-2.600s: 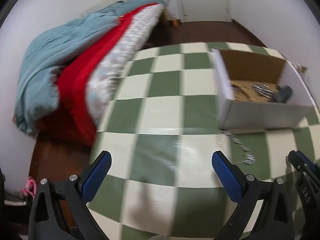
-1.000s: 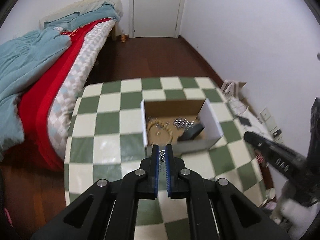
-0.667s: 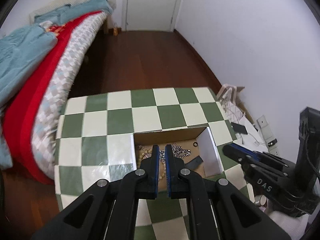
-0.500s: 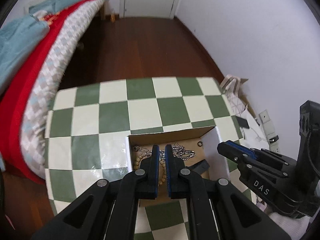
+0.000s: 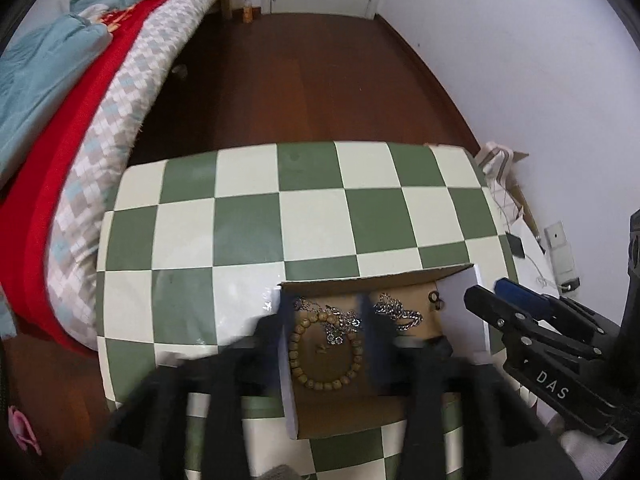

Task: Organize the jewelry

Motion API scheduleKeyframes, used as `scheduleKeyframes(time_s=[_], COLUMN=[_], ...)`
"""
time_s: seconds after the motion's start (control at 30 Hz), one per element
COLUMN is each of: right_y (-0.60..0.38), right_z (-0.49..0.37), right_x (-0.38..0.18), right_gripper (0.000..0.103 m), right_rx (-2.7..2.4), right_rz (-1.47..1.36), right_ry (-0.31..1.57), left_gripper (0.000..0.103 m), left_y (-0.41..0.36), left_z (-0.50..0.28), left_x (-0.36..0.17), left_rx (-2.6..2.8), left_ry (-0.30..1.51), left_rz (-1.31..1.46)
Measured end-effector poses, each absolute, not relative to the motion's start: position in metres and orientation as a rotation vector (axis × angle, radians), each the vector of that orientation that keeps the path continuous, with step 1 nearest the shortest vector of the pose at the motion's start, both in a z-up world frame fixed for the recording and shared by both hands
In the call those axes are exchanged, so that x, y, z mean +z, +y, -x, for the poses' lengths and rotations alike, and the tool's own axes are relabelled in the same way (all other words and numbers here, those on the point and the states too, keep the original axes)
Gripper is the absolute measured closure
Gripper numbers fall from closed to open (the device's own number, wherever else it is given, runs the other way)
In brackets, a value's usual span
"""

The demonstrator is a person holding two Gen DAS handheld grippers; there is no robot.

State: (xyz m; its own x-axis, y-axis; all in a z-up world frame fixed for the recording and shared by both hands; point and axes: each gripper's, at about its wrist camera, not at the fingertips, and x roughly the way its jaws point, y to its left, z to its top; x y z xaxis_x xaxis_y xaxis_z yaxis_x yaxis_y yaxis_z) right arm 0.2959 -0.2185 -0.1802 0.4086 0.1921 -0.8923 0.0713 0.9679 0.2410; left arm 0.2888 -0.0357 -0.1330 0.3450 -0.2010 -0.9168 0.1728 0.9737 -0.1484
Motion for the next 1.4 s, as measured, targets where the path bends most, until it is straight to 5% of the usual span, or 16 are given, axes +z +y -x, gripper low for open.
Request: scheduleKeyframes(time_s=[0.03, 0.1, 0.2, 0.23, 0.4, 0.93, 1.4], right_y=[-0.219, -0.223, -0.226, -0.226, -0.218, -0.191, -0.18], right_z=[-0.294, -0.288, -0.275, -0.269, -0.244, -0.163, -0.05], right_x=[-0.178, -0.175, -0.171, -0.17, -0.175, -0.133, -0.04], right_gripper=[0.056, 0.055, 0.029, 0.018, 0.0, 0.0, 0.0], right_rx=[0.073, 0.059, 0.031, 0.013, -0.054, -0.117, -0.118], right_rz=[-0.257, -0.263, -0.242, -0.218, -0.114, -0.011, -0.007], right_ry=[1.145, 1.139, 1.128, 1.123, 1.136, 1.04, 0.858], left_gripper=[0.027, 0.024, 0.002, 0.0, 0.0, 0.0, 0.0], left_y=[-0.033, -0.029, -0.021, -0.018, -0.011, 0.001, 0.016], left_z=[-0.287, -0.282, -0.272, -0.266, -0.241, -0.161, -0.051], left_x=[-0.13, -0.123, -0.118, -0.116, -0.12, -0.109, -0.03], left_rx=[-0.231, -0.214, -0.182, -0.164, -0.097, -0.013, 0.0], left_ry=[1.174, 1.141, 1.113, 1.097, 1.06, 1.008, 0.85], left_rz=[0.033, 0.03, 0.021, 0.011, -0.039, -0.054, -0.02])
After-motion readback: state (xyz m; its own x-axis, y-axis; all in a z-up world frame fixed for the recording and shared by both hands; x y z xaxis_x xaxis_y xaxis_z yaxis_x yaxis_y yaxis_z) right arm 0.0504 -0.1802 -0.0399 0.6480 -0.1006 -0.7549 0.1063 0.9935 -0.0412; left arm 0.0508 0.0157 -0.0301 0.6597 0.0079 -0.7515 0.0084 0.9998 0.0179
